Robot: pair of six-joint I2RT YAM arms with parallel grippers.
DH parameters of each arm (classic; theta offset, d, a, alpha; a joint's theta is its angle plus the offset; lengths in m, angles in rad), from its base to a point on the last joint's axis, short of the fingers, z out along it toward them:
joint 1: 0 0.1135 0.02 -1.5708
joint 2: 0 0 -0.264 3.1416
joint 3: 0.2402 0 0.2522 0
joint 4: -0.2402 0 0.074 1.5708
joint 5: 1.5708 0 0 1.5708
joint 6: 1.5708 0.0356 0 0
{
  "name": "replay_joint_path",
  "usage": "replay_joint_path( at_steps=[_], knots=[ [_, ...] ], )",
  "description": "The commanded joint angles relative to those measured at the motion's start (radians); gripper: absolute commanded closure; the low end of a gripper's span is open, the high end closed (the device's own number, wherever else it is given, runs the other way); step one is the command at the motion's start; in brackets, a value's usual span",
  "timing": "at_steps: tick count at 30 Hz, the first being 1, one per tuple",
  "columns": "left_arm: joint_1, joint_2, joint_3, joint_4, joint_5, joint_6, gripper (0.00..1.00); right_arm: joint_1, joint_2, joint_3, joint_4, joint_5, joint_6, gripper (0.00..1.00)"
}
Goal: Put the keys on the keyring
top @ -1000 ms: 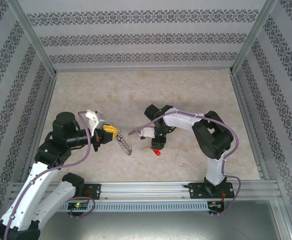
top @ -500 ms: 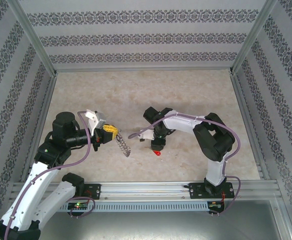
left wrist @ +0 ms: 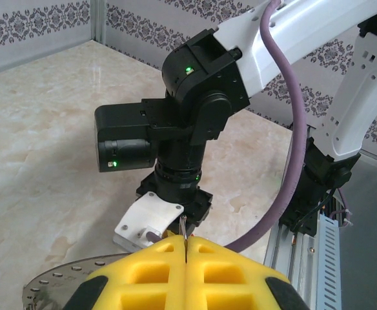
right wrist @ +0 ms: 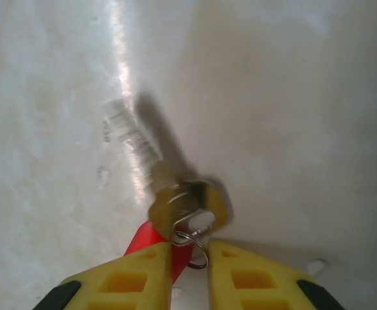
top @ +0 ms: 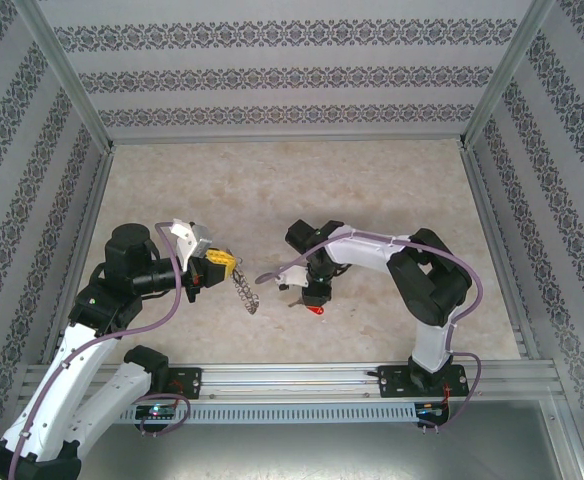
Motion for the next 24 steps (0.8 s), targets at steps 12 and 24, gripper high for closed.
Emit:
replay_joint_path(
  at_steps=[12,24],
  knots=[
    [0.011,-0.004,-0.006,0.057,0.027,-0.007,1.00,0.011,-0.045,-0.042,-0.042,-0.009,0.012,1.00],
    [0.011,-0.001,-0.005,0.058,0.033,-0.003,1.00,0.008,-0.299,-0.052,-0.003,-0.066,0.118,1.00]
  ],
)
